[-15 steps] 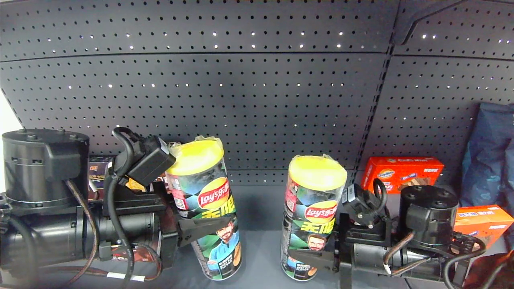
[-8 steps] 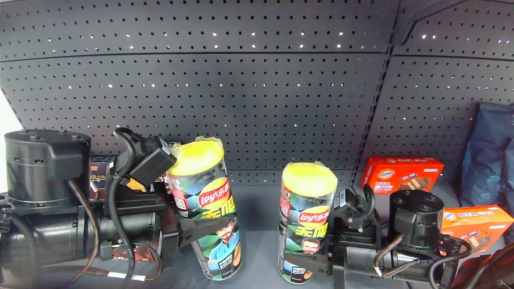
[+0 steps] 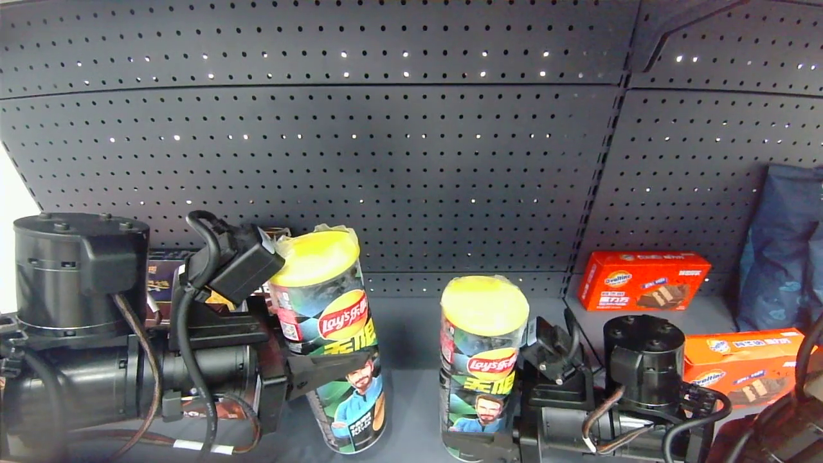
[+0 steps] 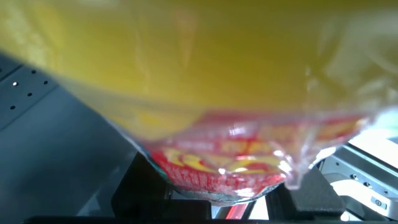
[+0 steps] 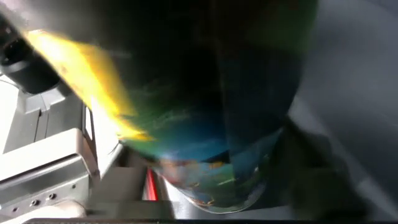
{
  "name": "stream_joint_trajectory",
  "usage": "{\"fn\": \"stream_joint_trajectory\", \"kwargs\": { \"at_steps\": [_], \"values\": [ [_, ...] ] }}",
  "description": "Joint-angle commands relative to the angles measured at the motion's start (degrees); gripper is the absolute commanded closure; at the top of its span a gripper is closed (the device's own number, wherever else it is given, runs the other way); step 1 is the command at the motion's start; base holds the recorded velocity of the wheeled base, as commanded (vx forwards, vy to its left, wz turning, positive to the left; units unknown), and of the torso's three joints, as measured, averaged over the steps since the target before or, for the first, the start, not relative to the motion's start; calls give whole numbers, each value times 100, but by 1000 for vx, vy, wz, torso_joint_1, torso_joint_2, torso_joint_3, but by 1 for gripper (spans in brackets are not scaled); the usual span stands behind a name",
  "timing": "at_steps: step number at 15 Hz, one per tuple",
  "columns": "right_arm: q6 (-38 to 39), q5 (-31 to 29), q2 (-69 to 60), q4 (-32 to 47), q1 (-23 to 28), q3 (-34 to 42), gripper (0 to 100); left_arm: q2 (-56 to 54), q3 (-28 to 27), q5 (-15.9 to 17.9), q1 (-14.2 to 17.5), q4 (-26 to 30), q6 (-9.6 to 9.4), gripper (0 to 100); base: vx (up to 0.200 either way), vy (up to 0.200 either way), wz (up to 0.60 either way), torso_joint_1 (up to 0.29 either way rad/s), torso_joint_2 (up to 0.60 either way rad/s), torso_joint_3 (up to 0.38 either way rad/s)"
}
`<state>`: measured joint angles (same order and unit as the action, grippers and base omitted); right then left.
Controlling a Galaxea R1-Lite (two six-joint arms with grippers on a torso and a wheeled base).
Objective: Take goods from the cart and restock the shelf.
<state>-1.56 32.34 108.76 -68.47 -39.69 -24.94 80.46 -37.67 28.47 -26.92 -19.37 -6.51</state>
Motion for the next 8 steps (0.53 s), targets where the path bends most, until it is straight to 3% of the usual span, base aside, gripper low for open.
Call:
{"fn": "stream_joint_trajectory", "kwargs": {
  "at_steps": [1, 8],
  "values": [
    [-2, 0, 92, -70, -21, 33, 0, 5, 5, 1, 2, 3, 1, 100, 0, 0, 0, 0, 0, 0],
    [-20, -79, -1024, -105, 278, 534, 0, 5, 5, 1, 2, -5, 1, 100, 0, 0, 0, 0, 0, 0]
  ]
}}
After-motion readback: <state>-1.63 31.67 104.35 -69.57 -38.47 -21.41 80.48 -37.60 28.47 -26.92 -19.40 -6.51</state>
